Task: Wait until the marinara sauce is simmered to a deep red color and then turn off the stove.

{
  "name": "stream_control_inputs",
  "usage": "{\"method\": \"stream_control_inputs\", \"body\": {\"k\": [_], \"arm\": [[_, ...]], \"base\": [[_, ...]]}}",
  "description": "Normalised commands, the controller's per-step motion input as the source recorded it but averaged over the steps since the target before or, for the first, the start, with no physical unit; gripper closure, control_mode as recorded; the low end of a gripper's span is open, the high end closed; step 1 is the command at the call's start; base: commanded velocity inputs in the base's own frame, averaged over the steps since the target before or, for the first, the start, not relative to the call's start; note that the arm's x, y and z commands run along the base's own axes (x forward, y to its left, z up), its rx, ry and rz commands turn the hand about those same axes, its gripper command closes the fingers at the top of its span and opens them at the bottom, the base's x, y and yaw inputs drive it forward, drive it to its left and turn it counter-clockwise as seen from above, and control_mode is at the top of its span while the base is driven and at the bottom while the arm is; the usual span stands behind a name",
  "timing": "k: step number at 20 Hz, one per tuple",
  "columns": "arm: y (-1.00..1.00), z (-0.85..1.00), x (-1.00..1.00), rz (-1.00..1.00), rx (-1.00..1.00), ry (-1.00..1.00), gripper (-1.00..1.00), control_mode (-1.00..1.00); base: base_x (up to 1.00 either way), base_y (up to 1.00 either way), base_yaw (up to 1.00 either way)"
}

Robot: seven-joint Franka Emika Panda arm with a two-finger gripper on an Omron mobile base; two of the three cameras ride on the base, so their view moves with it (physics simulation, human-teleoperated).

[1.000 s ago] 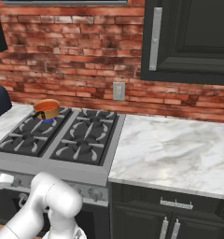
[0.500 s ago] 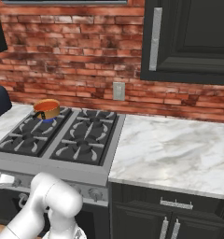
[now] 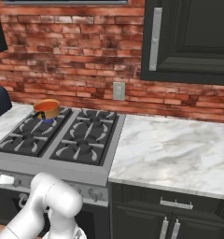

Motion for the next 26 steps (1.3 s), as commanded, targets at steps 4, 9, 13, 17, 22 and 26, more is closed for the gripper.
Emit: {"method": "stream_control_inputs", "body": {"k": [4, 9, 13, 17, 22, 26], "arm": [[-0.02, -0.65, 0.31, -0.87, 0.58, -0.18, 1.00, -1.00], [0.00, -0.69, 0.27, -0.87, 0.62, -0.19, 1.00, -1.00], [0.00, -0.70, 0.24, -0.88, 0.62, -0.20, 1.00, -1.00], [-0.07, -0.57, 0.08, -0.75, 0.71, -0.23, 1.00, -1.00], [-0.07, -0.55, -0.03, -0.64, 0.91, -0.36, 1.00, -1.00], [-0.01, -0.70, 0.00, -0.72, 0.84, -0.35, 1.00, -1.00]], "base": [[0.00, 0.00, 0.00], [0.00, 0.00, 0.00], [0.00, 0.00, 0.00], [0.00, 0.00, 0.00], [0.00, 0.00, 0.00], [0.00, 0.00, 0.00]]}}
